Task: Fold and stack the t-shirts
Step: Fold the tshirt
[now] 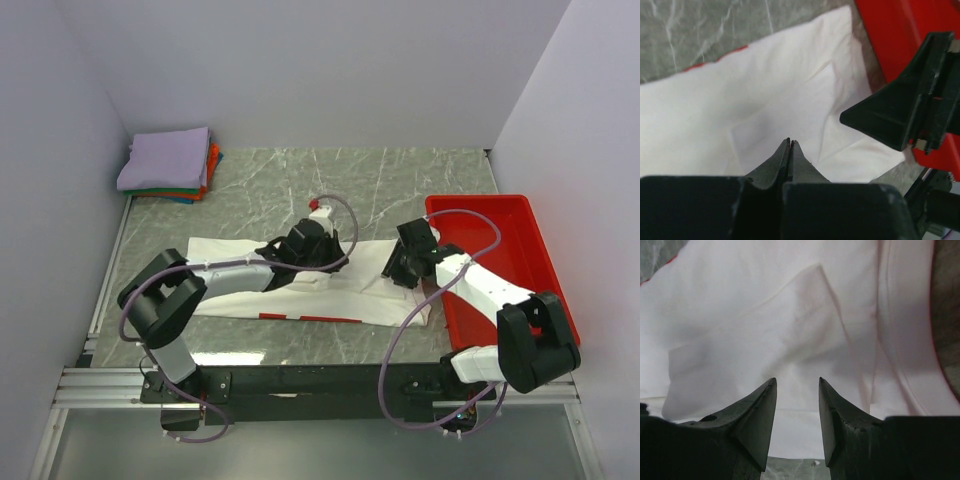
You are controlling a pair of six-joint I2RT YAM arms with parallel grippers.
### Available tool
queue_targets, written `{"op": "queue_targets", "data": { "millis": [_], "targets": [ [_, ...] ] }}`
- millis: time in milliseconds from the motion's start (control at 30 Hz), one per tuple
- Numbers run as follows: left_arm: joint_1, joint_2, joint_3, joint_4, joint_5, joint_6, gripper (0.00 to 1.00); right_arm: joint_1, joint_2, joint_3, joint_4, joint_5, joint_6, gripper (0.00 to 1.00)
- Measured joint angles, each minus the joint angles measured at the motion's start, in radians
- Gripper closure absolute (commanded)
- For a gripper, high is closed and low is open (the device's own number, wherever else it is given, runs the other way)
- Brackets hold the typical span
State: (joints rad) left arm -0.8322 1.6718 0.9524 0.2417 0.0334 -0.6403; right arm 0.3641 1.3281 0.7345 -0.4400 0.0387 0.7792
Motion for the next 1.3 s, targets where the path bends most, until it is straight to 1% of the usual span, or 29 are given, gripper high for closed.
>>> {"op": "queue_targets", "data": {
  "millis": [100, 300, 467, 533, 600, 633, 667, 733, 767, 800, 867, 933, 1033, 1067, 1167, 1300],
  "targets": [
    [-0.013, 0.045, -0.032, 0.017, 0.013, -0.009, 0.99, 0.0, 0.0, -0.035, 0.026, -0.021, 0.013, 0.54],
    [-0.013, 0.078, -0.163, 0.051, 0.02, -0.038, 0.99, 0.0, -0.003, -0.109, 0.067, -0.035, 0.026, 0.54],
    [-0.014, 0.068, -0.201, 0.107, 0.019, -0.055, 0.99, 0.0, -0.019, -0.127, 0.085, -0.041, 0.034, 0.54],
    [-0.014, 0.058, -0.206, 0.104, 0.014, -0.056, 0.99, -0.003, -0.025, -0.133, 0.089, -0.044, 0.035, 0.54],
    [-0.014, 0.044, -0.206, 0.086, 0.011, -0.056, 0.97, -0.004, -0.032, -0.135, 0.087, -0.046, 0.034, 0.54],
    [-0.014, 0.032, -0.206, 0.07, 0.004, -0.055, 0.95, -0.005, -0.035, -0.135, 0.084, -0.046, 0.034, 0.54],
    [-0.014, 0.016, -0.206, 0.052, 0.0, -0.055, 0.86, -0.005, -0.041, -0.135, 0.079, -0.045, 0.034, 0.54],
    [-0.014, -0.025, -0.206, 0.013, -0.013, -0.053, 0.81, -0.007, -0.061, -0.135, 0.06, -0.041, 0.031, 0.54],
    [-0.014, -0.055, -0.206, -0.01, -0.031, -0.055, 0.74, -0.008, -0.075, -0.134, 0.048, -0.037, 0.028, 0.54],
    [-0.014, -0.08, -0.206, -0.027, -0.041, -0.053, 0.7, -0.006, -0.091, -0.133, 0.034, -0.029, 0.026, 0.53],
    [-0.014, -0.137, -0.204, -0.064, -0.077, -0.06, 0.65, 0.01, -0.122, -0.123, 0.0, -0.001, 0.022, 0.53],
    [-0.012, -0.187, -0.204, -0.1, -0.109, -0.069, 0.65, 0.04, -0.139, -0.1, -0.025, 0.022, 0.021, 0.53],
    [-0.003, -0.235, -0.204, -0.154, -0.15, -0.096, 0.71, 0.096, -0.134, -0.048, -0.039, 0.04, 0.023, 0.53],
    [0.0, -0.246, -0.208, -0.172, -0.164, -0.109, 0.75, 0.113, -0.123, -0.03, -0.039, 0.046, 0.024, 0.53],
    [0.014, -0.285, -0.254, -0.22, -0.218, -0.153, 0.79, 0.148, -0.065, 0.01, -0.023, 0.05, 0.03, 0.53],
    [0.021, -0.319, -0.345, -0.283, -0.288, -0.198, 0.83, 0.16, 0.062, 0.034, 0.005, 0.048, 0.035, 0.53]
  ]
}}
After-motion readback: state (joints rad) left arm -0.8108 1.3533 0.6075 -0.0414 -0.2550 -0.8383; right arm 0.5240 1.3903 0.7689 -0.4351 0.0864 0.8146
